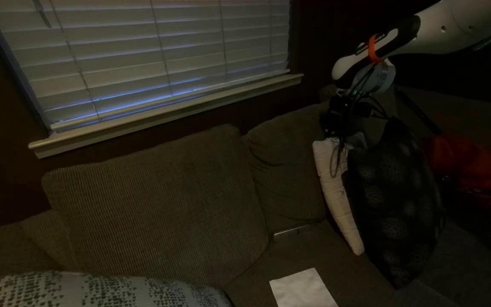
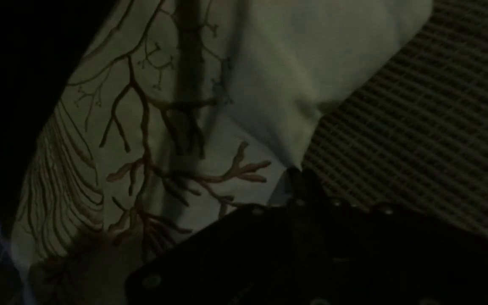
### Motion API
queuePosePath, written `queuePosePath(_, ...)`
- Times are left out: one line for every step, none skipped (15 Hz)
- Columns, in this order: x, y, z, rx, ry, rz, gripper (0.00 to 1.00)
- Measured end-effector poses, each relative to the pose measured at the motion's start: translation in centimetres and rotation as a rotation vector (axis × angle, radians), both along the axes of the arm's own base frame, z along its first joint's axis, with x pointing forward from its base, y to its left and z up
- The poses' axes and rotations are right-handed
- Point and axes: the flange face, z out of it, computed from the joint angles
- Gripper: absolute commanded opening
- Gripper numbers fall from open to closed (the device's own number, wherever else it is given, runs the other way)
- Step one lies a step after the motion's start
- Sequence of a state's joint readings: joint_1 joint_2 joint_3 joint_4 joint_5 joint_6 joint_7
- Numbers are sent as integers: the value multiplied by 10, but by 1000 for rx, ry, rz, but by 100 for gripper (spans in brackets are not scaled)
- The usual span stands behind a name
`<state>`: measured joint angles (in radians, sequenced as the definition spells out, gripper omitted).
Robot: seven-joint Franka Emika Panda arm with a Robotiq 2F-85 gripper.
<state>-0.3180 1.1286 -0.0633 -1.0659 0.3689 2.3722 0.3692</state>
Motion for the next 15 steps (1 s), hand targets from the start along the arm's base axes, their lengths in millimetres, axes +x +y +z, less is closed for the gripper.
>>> queuePosePath(2,3,6,15,-14,3,0)
queuePosePath(3,5,11,29,-26,8,0)
queuePosePath(3,6,14,42,-35,14,0)
queuePosePath(1,7,17,52,-39,21,0)
queuePosePath(0,8,18,63,-41,27,0)
queuePosePath(-3,10,20,75,-41,33,0)
queuePosePath(-5,13,22,89,-42,38,0)
queuePosePath(-7,18,24,106,-43,44,0)
queuePosePath(-9,23,26,122,-45,52,0)
queuePosePath(-11,29,30,141,-48,65,0)
queuePosePath(-14,36,33,163,-54,84,0)
queuePosePath(-17,42,38,184,-63,100,0)
queuePosePath(-21,47,43,204,-73,112,0)
queuePosePath(-24,51,49,222,-85,120,0)
queuePosePath(-28,55,56,241,-96,125,0)
